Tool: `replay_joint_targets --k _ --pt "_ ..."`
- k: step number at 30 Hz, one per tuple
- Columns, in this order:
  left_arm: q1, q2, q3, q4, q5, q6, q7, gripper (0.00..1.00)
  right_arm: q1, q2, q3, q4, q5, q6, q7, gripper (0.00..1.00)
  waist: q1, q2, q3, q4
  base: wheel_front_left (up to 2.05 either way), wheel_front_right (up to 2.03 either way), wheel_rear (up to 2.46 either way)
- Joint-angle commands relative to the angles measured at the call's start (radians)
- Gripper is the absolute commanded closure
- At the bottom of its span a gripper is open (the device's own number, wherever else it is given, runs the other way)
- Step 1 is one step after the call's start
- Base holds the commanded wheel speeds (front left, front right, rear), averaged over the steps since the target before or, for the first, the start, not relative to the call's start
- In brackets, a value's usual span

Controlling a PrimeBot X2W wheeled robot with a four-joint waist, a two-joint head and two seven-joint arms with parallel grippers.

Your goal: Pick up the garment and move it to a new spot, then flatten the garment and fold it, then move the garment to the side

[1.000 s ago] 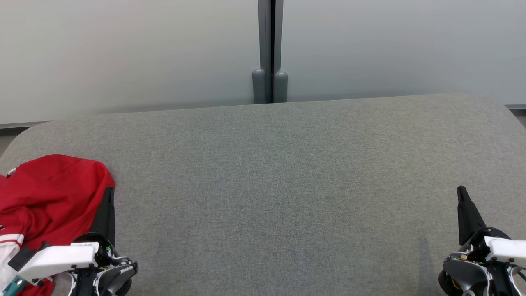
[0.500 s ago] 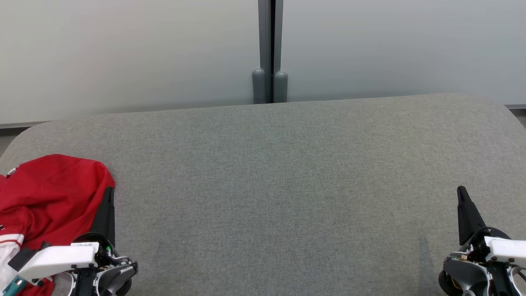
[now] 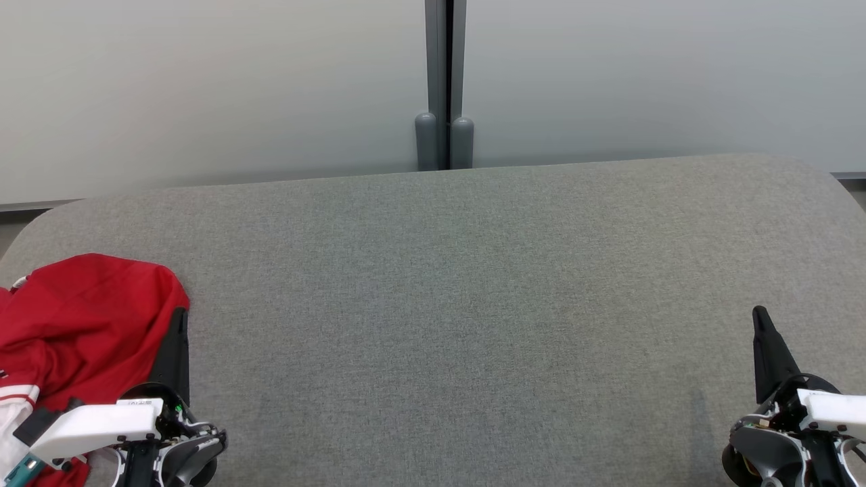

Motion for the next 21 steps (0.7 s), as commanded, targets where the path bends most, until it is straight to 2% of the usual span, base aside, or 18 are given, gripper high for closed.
replay_joint_targets --k 1,5,6,16,21 --pt "-0.015 0.003 0.003 0.001 0.002 -0.004 0.002 1.00 -0.010 -0.001 0.000 -0.001 -0.003 0.000 0.002 1.00 0.0000 0.0000 0.000 0.000 0.00 0.00 0.00" --pt "-0.015 0.003 0.003 0.001 0.001 -0.004 0.002 1.00 -0.010 -0.001 0.000 -0.001 -0.003 0.000 0.002 1.00 0.0000 0.0000 0.000 0.000 0.00 0.00 0.00" --pt "0.000 0.000 0.000 0.000 0.000 0.000 0.000 0.00 0.000 0.000 0.000 0.000 0.000 0.000 0.000 0.00 0.0000 0.0000 0.000 0.000 0.00 0.00 0.00" --pt "0.049 -0.011 -0.017 0.019 0.001 0.000 -0.024 0.00 0.030 0.008 0.038 0.038 -0.001 0.000 -0.030 0.00 0.0000 0.0000 -0.003 -0.002 0.00 0.00 0.00" --pt "0.058 0.000 -0.036 0.011 0.054 0.000 -0.055 0.00 0.027 0.007 0.060 0.045 -0.053 0.000 -0.055 0.00 0.0000 0.0000 -0.006 -0.003 0.00 0.00 0.00"
